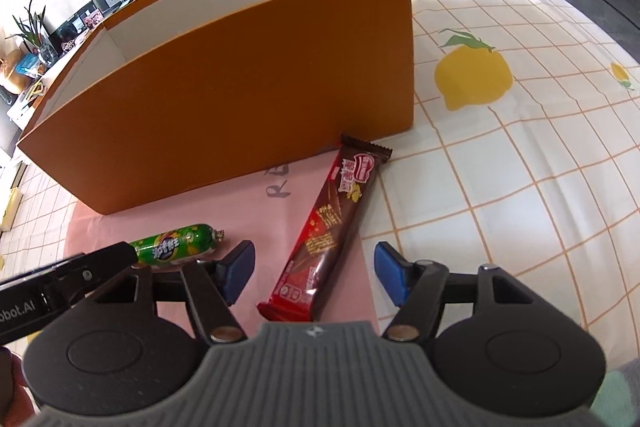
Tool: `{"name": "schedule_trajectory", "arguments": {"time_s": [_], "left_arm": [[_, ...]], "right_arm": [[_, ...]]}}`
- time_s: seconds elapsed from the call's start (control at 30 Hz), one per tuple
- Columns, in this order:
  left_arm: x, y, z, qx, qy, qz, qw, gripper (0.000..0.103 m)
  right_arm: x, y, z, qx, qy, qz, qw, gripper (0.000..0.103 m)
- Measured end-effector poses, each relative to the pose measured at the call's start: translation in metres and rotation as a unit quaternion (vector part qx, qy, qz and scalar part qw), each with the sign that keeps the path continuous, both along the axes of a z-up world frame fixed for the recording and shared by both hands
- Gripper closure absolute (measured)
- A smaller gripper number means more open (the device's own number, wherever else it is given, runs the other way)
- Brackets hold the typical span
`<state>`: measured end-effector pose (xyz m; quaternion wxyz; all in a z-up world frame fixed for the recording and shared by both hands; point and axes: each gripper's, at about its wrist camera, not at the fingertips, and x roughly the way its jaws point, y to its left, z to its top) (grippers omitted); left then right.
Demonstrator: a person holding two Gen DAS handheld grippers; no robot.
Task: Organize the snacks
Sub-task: 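Grasp the green sausage with left tool while right tool grasps the red chocolate bar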
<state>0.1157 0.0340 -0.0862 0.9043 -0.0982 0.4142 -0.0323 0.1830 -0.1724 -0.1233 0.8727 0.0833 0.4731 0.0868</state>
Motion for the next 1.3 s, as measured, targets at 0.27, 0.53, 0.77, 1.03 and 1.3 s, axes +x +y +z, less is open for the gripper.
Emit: {"name": "schedule_trajectory", "arguments": {"time_s": [0.27, 0.53, 0.77, 1.03, 1.3], "left_arm": [[0.013, 0.000, -0.010, -0.018, -0.005, -0.057, 0.9982, 0.018], [-0.002, -0.014, -0.012, 0.001, 0.012, -0.101, 0.9948, 0.021], [-0.010, -0.024, -0.015, 0.011, 0.039, -0.121, 0.9918, 0.033], [0.000, -0.040, -0.018, 0.072, 0.017, -0.127, 0.9891, 0.036], [0.002, -0.053, -0.025, 0.118, 0.003, -0.145, 0.9824, 0.052]], "right_arm": [[0.010, 0.013, -0.008, -0.049, -0.022, 0.005, 0.999, 0.044], [0.002, 0.015, -0.006, -0.049, -0.018, 0.035, 0.998, 0.069], [-0.008, 0.012, -0.004, -0.031, 0.001, 0.064, 0.997, 0.074], [-0.013, 0.011, -0.003, -0.047, 0.002, 0.054, 0.997, 0.074], [-0.012, 0.013, -0.005, -0.056, -0.008, 0.048, 0.997, 0.067]]}}
